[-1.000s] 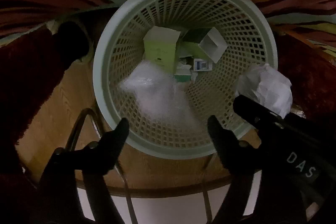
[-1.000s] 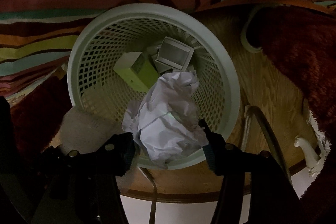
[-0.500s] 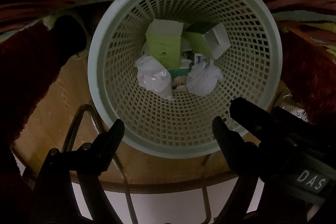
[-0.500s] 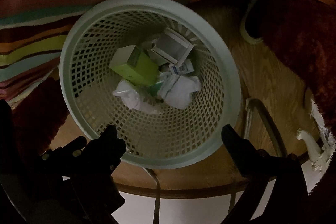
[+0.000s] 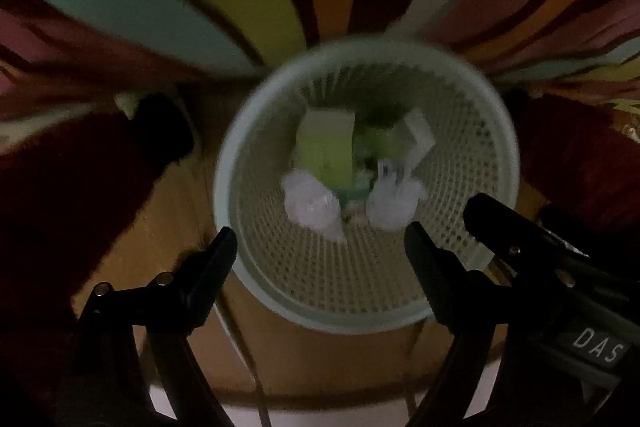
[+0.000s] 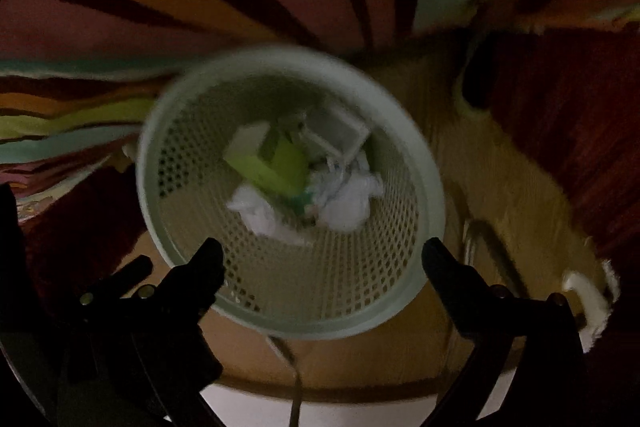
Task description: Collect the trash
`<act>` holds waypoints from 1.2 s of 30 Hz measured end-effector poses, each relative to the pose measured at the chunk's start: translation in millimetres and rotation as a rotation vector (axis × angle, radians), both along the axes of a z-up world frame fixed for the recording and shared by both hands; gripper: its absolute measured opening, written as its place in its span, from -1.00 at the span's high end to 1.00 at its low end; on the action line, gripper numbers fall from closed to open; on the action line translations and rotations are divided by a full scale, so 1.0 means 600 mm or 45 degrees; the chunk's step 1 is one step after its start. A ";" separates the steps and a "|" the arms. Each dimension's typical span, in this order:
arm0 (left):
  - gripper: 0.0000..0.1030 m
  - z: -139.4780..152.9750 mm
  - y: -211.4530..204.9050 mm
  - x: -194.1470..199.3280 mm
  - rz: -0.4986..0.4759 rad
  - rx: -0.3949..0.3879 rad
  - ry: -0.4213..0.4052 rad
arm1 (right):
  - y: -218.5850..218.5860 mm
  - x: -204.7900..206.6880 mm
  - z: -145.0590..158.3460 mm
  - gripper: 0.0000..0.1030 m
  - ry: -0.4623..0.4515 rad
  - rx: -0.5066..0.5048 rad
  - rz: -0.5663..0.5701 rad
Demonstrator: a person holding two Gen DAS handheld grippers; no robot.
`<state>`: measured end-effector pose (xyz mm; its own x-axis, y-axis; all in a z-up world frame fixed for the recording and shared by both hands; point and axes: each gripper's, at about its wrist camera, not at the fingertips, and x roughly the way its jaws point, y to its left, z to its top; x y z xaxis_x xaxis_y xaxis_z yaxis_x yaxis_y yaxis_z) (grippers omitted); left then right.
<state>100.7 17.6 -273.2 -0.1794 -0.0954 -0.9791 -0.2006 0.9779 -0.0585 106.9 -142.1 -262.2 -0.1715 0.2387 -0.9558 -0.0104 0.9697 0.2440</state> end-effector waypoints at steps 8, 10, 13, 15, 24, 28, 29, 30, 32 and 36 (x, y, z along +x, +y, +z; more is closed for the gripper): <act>-0.62 0.077 0.001 0.011 -0.008 -0.015 -0.214 | -0.018 -0.003 0.078 -0.85 -0.208 0.078 -0.022; -0.62 0.101 0.002 0.013 -0.013 0.010 -0.258 | -0.022 -0.004 0.096 -0.85 -0.245 0.094 -0.026; -0.62 0.131 0.001 0.015 -0.020 0.008 -0.327 | -0.024 -0.003 0.136 -0.85 -0.320 0.112 -0.009; -0.62 0.156 0.003 0.013 -0.043 0.016 -0.378 | -0.024 -0.007 0.163 -0.85 -0.402 0.103 0.019; -0.62 0.249 0.008 -0.025 -0.119 0.077 -0.555 | -0.032 -0.029 0.240 -0.85 -0.578 0.117 0.041; -0.62 0.276 0.004 -0.045 -0.127 0.070 -0.590 | -0.053 -0.040 0.269 -0.85 -0.633 0.124 0.041; -0.62 0.282 0.001 -0.051 -0.132 0.069 -0.601 | -0.054 -0.043 0.274 -0.85 -0.637 0.124 0.039; -0.62 0.290 -0.002 -0.058 -0.136 0.074 -0.610 | -0.058 -0.048 0.284 -0.85 -0.655 0.129 0.034; -0.62 0.305 -0.006 -0.069 -0.139 0.077 -0.624 | -0.067 -0.057 0.299 -0.85 -0.676 0.141 0.025; -0.62 0.333 -0.020 -0.091 -0.156 0.106 -0.662 | -0.084 -0.077 0.324 -0.85 -0.722 0.167 0.009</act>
